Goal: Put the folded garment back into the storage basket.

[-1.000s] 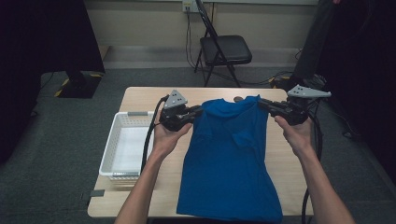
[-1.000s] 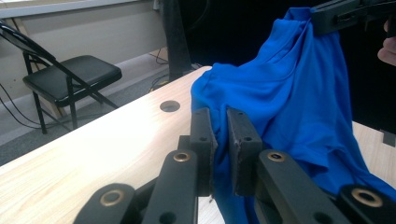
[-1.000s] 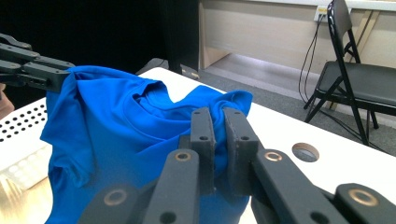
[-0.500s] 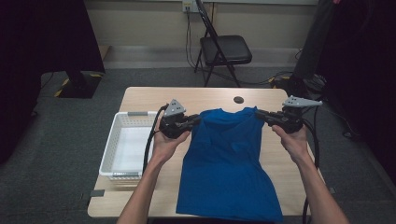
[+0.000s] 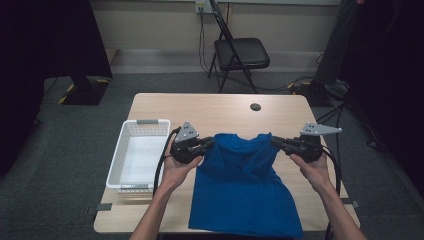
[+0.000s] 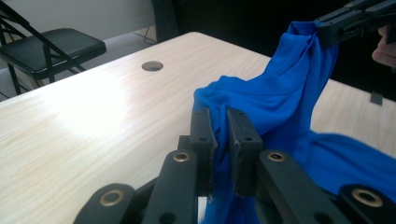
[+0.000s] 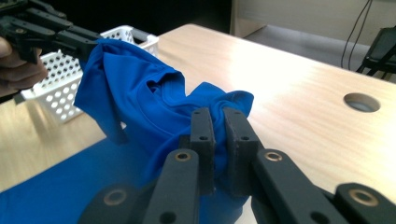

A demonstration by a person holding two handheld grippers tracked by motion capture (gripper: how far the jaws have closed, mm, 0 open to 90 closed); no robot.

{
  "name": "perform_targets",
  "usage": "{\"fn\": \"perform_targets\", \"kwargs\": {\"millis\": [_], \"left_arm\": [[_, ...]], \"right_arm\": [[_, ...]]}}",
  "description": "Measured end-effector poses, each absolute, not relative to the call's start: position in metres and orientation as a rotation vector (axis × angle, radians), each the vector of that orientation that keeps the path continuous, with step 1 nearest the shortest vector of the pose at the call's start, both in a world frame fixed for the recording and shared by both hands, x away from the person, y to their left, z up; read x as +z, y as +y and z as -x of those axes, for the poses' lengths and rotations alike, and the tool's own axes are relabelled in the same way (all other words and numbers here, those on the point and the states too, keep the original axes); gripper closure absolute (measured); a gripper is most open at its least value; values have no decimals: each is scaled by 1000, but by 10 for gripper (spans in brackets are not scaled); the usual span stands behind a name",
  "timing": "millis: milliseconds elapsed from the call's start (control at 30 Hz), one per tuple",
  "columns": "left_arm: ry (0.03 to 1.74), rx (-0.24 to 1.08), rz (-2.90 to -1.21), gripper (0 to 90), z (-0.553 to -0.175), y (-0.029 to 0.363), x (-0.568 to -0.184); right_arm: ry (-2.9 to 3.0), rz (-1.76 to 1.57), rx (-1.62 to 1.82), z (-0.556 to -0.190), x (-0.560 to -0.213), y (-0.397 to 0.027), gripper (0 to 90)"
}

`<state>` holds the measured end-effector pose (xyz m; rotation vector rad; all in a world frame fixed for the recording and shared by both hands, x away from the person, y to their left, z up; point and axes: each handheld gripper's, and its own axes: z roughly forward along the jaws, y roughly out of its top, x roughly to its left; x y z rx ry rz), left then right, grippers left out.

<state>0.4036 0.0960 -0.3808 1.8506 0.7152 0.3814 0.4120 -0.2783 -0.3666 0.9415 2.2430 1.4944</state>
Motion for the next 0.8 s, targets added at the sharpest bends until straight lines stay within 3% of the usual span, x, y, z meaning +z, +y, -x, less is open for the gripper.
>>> {"fn": "perform_targets", "kwargs": {"millis": [500, 800], "left_arm": [[659, 371, -1857, 824, -352, 100, -402], [629, 308, -1972, 822, -329, 98, -423]], "right_arm": [[2299, -881, 1510, -368, -391, -282, 833], [2377, -868, 1455, -333, -415, -291, 832]]}}
